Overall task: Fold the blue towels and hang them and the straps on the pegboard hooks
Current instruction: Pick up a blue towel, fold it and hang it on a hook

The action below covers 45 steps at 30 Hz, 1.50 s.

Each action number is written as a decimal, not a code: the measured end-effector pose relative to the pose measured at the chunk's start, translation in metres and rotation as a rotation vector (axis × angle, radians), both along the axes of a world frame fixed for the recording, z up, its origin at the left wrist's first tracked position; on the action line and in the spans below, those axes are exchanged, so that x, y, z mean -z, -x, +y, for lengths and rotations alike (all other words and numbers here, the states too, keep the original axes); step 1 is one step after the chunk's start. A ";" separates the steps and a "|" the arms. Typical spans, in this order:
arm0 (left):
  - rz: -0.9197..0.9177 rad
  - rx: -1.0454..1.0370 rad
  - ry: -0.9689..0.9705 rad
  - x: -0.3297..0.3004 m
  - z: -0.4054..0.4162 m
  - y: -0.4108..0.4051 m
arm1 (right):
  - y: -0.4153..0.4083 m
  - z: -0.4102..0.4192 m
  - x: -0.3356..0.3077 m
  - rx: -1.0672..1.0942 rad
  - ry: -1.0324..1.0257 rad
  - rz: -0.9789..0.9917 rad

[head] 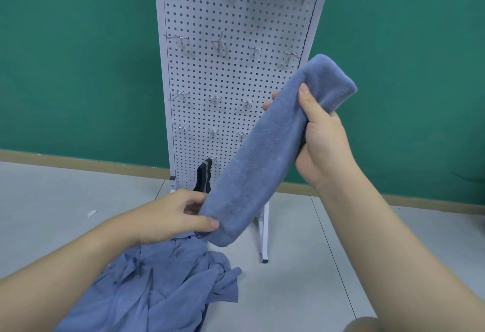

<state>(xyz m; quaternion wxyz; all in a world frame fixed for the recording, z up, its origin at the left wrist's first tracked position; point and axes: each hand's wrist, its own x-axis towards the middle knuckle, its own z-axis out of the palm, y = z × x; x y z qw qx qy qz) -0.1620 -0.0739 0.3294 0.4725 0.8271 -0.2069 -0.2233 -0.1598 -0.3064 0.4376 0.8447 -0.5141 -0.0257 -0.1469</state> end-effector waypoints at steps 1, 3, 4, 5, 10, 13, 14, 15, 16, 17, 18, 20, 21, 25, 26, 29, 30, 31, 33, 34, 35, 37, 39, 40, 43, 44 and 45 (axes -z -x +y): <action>0.014 0.013 0.031 -0.001 -0.001 0.000 | 0.000 0.003 0.003 -0.008 0.022 0.012; -0.034 0.008 0.039 -0.002 -0.004 0.002 | -0.002 0.009 0.008 -0.021 0.074 0.025; -0.078 -0.016 0.035 -0.002 -0.006 0.002 | -0.003 0.013 0.011 -0.026 0.103 0.029; -0.121 -0.047 0.036 -0.004 -0.008 0.003 | -0.003 0.017 0.014 -0.030 0.135 0.036; -0.215 -0.182 0.268 -0.010 -0.030 0.010 | -0.007 0.038 0.026 -0.006 0.195 0.047; -0.264 -0.301 0.352 -0.009 -0.040 0.009 | -0.008 0.046 0.026 0.036 0.147 0.056; -0.287 -0.337 0.361 -0.011 -0.042 0.009 | -0.008 0.047 0.024 0.045 0.138 0.062; -0.304 -0.365 0.369 -0.012 -0.042 0.009 | -0.010 0.047 0.023 0.043 0.131 0.071; -0.312 -0.381 0.381 -0.013 -0.041 0.007 | -0.011 0.046 0.022 0.023 0.118 0.080; -0.311 -0.382 0.397 -0.014 -0.039 0.006 | -0.012 0.043 0.021 -0.021 0.109 0.090; -0.303 -0.379 0.416 -0.014 -0.037 0.005 | -0.012 0.041 0.020 -0.087 0.111 0.102; -0.282 -0.372 0.452 -0.015 -0.031 0.003 | -0.010 0.038 0.021 -0.260 0.174 0.131; -0.273 -0.370 0.458 -0.015 -0.028 0.002 | -0.007 0.038 0.022 -0.328 0.218 0.143; -0.283 -0.334 0.407 -0.018 -0.020 0.005 | -0.005 0.039 0.026 -0.298 0.235 0.114; -0.286 -0.328 0.396 -0.018 -0.018 0.005 | -0.006 0.038 0.025 -0.261 0.212 0.093; -0.297 -0.312 0.322 -0.020 -0.016 0.008 | -0.010 0.030 0.018 -0.149 0.175 0.047; -0.289 -0.299 0.283 -0.019 -0.015 0.009 | -0.011 0.027 0.016 -0.110 0.159 0.035; -0.270 -0.289 0.245 -0.020 -0.015 0.010 | -0.012 0.023 0.014 -0.068 0.138 0.025; -0.232 -0.252 0.185 -0.019 -0.014 0.010 | -0.013 0.015 0.009 0.016 0.094 0.006; -0.226 -0.226 0.166 -0.020 -0.013 0.011 | -0.013 0.011 0.007 0.051 0.077 -0.003; -0.222 -0.203 0.158 -0.022 -0.013 0.011 | -0.013 0.007 0.006 0.077 0.065 -0.013; -0.228 -0.167 0.156 -0.026 -0.012 0.012 | -0.010 0.002 0.004 0.102 0.064 -0.024; -0.244 -0.162 0.116 -0.028 -0.010 0.012 | -0.008 0.000 0.004 0.127 0.137 -0.008; -0.257 -0.167 0.077 -0.027 -0.009 0.011 | -0.008 -0.001 0.004 0.149 0.209 0.010; -0.258 -0.182 -0.013 -0.019 -0.001 0.006 | -0.006 0.002 0.012 0.193 0.382 0.053; -0.227 -0.190 -0.001 -0.015 0.001 0.004 | -0.005 0.006 0.016 0.197 0.411 0.070; -0.189 -0.200 0.034 -0.014 0.002 0.004 | -0.002 0.011 0.021 0.189 0.438 0.091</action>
